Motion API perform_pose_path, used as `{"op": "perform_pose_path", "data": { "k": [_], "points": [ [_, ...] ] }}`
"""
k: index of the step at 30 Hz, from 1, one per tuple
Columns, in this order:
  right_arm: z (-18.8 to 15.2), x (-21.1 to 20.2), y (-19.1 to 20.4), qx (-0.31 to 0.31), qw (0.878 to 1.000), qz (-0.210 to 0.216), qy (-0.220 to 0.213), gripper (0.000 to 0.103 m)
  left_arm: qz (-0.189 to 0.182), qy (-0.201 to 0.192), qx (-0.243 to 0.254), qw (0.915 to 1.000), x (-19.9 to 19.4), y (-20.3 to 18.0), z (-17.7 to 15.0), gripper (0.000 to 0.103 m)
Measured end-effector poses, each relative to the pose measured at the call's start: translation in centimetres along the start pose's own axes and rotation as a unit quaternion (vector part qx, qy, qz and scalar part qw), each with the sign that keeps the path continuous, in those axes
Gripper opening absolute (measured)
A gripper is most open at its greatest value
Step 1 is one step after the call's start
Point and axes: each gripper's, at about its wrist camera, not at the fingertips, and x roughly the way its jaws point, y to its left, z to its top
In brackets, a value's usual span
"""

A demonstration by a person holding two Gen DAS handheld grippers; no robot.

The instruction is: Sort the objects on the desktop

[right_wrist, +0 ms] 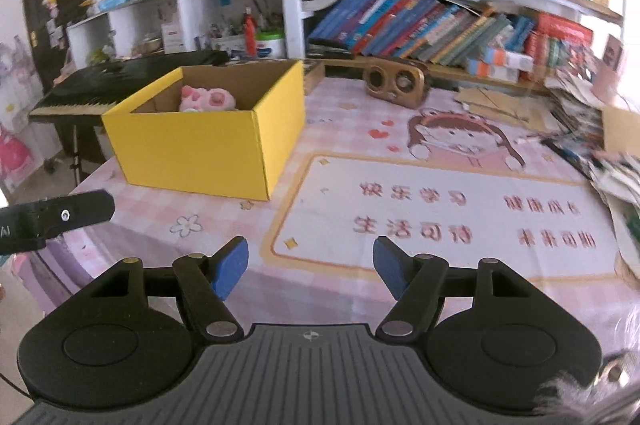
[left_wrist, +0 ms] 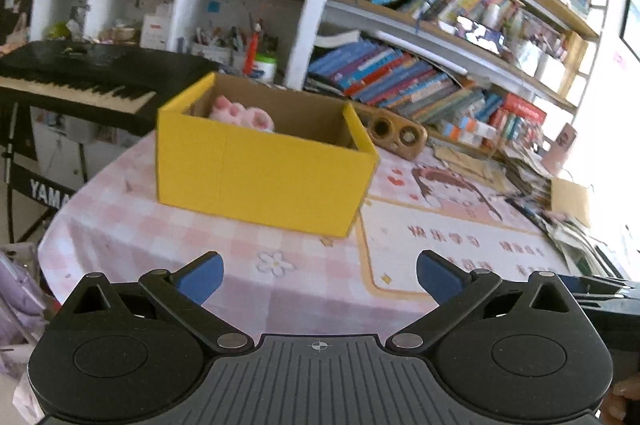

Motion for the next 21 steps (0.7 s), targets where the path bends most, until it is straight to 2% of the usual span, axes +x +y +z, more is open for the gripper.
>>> {"op": "perform_pose_path", "data": {
  "k": [8, 14, 21],
  "points": [
    [-1.6, -1.6, -1.3, 0.038, 0.999, -0.022, 0.004, 0.067, -0.022, 0.013, 0.018, 0.9995, -0.2, -1.2, -0.8, 0.103],
    [-2.0, -2.1, -1.9, 0.053, 0.998, -0.031, 0.008, 0.067, 0.004, 0.03, 0.036, 0.9989, 0.1, -1.9, -0.7, 0.103],
    [-2.2, -2.4, -2.4, 0.049, 0.998, -0.034, 0.015, 0.067, 0.008, 0.035, 0.049, 0.9981, 0.4, -3.1, -0.9, 0.103]
  ]
}}
